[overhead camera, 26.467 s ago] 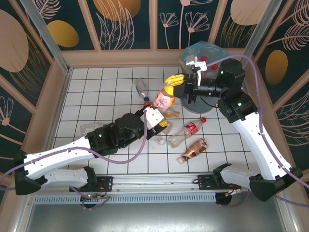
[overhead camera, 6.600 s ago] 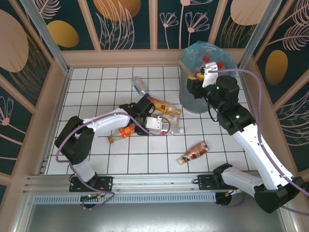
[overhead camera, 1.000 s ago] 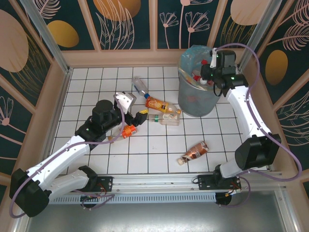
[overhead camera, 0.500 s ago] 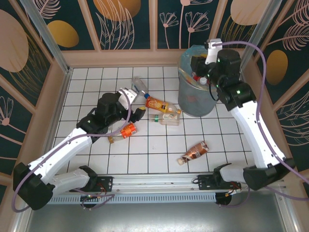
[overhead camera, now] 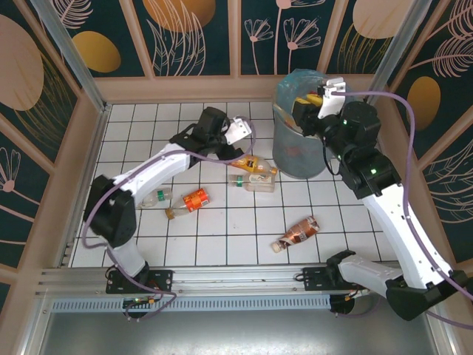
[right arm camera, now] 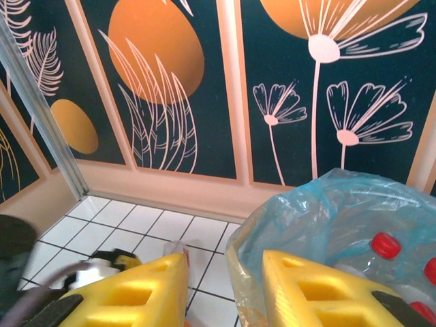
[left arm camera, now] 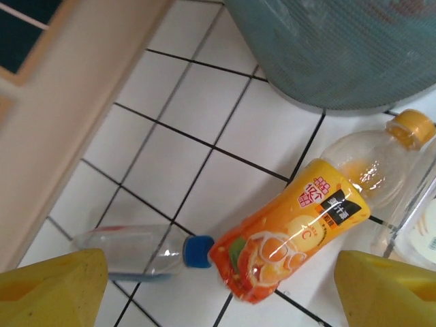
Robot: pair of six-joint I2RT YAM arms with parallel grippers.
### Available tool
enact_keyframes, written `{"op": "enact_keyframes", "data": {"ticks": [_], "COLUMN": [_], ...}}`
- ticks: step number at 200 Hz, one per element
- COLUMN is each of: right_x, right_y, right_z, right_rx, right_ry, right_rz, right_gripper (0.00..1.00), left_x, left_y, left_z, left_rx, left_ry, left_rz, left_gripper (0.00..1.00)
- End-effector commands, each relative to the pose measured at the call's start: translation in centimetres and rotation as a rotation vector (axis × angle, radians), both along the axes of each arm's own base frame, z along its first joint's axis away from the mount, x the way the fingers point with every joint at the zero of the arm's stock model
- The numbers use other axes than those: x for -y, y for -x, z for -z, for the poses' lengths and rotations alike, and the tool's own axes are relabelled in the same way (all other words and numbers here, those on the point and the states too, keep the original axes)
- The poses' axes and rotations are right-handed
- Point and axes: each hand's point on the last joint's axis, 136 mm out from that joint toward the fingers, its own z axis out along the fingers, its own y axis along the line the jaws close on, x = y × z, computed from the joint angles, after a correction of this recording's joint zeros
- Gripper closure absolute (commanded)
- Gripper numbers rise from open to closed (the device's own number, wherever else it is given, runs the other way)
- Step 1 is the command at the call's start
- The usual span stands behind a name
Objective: Put the plastic bottles in the bin
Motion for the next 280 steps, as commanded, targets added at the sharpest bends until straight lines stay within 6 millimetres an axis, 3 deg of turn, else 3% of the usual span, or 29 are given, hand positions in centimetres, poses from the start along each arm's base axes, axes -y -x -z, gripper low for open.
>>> {"op": "enact_keyframes", "data": {"ticks": [1, 28, 59, 85, 123, 178, 236, 266, 280], "right_x": [0.2, 0.5, 0.8, 0.8, 0.8, 0.2, 0.1, 0.0, 0.0], "right_y": [1.4, 1.9, 2.4, 2.6, 2.5, 2.5, 2.3, 2.2, 2.1], "right_z": [-1.3, -1.6, -2.0, -1.9, -1.5, -1.1, -0.6, -0.6, -0.5], "right_rx": [0.059, 0.077, 0.087, 0.084, 0.067, 0.053, 0.04, 0.044, 0.043], "right_ry": [0.014, 0.03, 0.027, 0.019, -0.002, -0.008, -0.007, -0.004, -0.004], "right_rz": [-0.017, -0.017, -0.017, -0.016, -0.016, -0.044, -0.042, -0.044, -0.043], "right_gripper": [0.65, 0.65, 0.65, 0.65, 0.65, 0.65, 0.65, 0.65, 0.65], "left_x": [1.0, 2.7, 3.2, 3.0, 1.8, 2.2, 1.5, 1.3, 1.1], "left_y": [-1.2, -1.9, -1.3, -0.8, -1.0, -1.8, -0.4, 0.1, 0.2], "left_z": [1.5, 4.8, 7.7, 9.4, 13.8, 14.7, 16.3, 16.8, 17.2], "left_rx": [-0.022, -0.092, -0.155, -0.199, -0.276, -0.287, -0.366, -0.391, -0.402], "left_ry": [-0.047, -0.066, -0.104, -0.125, -0.189, -0.169, -0.206, -0.21, -0.22], "left_rz": [0.078, 0.144, 0.208, 0.236, 0.212, 0.201, 0.233, 0.232, 0.229], "left_gripper": [0.14, 0.14, 0.1, 0.07, 0.06, 0.08, 0.22, 0.21, 0.15]}}
